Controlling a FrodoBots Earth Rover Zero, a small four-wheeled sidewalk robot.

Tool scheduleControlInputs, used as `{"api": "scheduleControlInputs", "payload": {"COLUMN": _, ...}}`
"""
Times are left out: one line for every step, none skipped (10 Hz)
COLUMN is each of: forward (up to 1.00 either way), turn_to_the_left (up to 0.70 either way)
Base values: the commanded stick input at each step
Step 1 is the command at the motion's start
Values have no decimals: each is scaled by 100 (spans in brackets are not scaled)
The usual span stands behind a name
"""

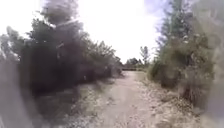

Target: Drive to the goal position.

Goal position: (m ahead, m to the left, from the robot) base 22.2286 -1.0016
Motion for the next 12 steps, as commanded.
{"api": "scheduleControlInputs", "payload": {"forward": 100, "turn_to_the_left": 0}}
{"api": "scheduleControlInputs", "payload": {"forward": 98, "turn_to_the_left": 0}}
{"api": "scheduleControlInputs", "payload": {"forward": 97, "turn_to_the_left": 0}}
{"api": "scheduleControlInputs", "payload": {"forward": 93, "turn_to_the_left": 0}}
{"api": "scheduleControlInputs", "payload": {"forward": 90, "turn_to_the_left": 0}}
{"api": "scheduleControlInputs", "payload": {"forward": 90, "turn_to_the_left": -8}}
{"api": "scheduleControlInputs", "payload": {"forward": 90, "turn_to_the_left": -23}}
{"api": "scheduleControlInputs", "payload": {"forward": 90, "turn_to_the_left": -36}}
{"api": "scheduleControlInputs", "payload": {"forward": 90, "turn_to_the_left": -29}}
{"api": "scheduleControlInputs", "payload": {"forward": 90, "turn_to_the_left": -24}}
{"api": "scheduleControlInputs", "payload": {"forward": 90, "turn_to_the_left": -28}}
{"api": "scheduleControlInputs", "payload": {"forward": 90, "turn_to_the_left": -34}}
